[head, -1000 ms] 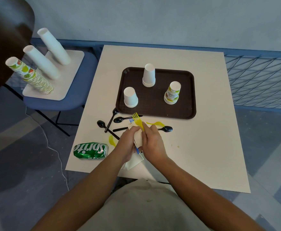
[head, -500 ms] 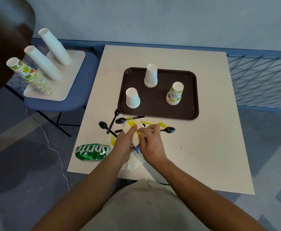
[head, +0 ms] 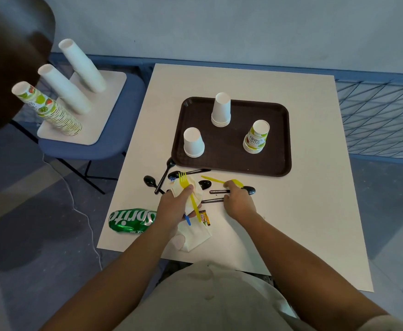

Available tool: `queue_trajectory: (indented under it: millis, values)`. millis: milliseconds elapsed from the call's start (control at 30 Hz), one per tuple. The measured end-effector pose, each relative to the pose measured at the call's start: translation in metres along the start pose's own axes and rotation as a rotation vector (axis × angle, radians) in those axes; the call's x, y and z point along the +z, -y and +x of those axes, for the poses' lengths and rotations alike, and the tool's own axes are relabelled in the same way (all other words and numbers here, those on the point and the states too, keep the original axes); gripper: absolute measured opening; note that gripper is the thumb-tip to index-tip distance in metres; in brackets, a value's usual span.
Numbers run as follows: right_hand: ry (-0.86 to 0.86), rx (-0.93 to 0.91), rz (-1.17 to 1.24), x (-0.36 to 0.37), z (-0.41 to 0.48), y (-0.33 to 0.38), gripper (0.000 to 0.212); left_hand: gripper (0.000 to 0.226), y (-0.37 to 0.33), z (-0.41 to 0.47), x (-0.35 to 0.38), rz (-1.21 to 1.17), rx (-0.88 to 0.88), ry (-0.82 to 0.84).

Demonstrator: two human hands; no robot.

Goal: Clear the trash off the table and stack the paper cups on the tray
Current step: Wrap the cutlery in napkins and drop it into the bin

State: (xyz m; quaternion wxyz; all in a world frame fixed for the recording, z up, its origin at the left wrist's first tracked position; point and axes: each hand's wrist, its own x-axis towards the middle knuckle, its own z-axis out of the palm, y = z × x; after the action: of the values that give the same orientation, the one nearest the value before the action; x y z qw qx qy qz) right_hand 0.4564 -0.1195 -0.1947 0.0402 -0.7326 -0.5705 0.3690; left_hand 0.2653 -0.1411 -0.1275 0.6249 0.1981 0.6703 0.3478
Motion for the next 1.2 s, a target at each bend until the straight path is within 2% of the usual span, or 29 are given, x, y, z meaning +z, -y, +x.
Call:
queue_trajectory:
  millis: [167, 367, 500, 600, 733, 833, 967, 1200]
  values:
    - [-0.041, 0.015, -0.075, -0.002, 0.002, -0.016, 0.002, 0.014, -0.002, 0.002, 0.003, 0.069, -0.001, -0.012]
    - [-0.07, -0.08, -0.207, -0.005, -0.016, -0.041, 0.01, 0.01, -0.004, 0.003, 0.007, 0.085, 0.011, -0.004]
    - [-0.114, -0.103, -0.195, -0.008, -0.029, -0.052, 0.014, 0.012, -0.004, 0.002, 0.012, 0.102, 0.008, -0.004]
    - [-0.167, -0.114, -0.133, -0.01, -0.037, -0.051, 0.016, 0.013, -0.002, 0.001, 0.016, 0.113, 0.003, 0.0]
    - [-0.333, -0.166, 0.091, -0.013, -0.052, -0.038, 0.021, 0.011, 0.0, 0.001, 0.018, 0.118, 0.009, 0.0]
    - [-0.366, -0.19, 0.157, -0.017, -0.053, -0.03, 0.02, 0.014, -0.001, 0.001, 0.017, 0.11, 0.002, -0.004]
    - [-0.294, -0.149, 0.216, -0.026, -0.038, -0.018, 0.007, 0.012, -0.002, -0.001, 0.013, 0.088, 0.0, -0.003]
    - [-0.076, -0.022, 0.287, -0.02, 0.006, 0.011, 0.031, 0.021, 0.0, -0.005, 0.003, 0.083, 0.012, -0.035]
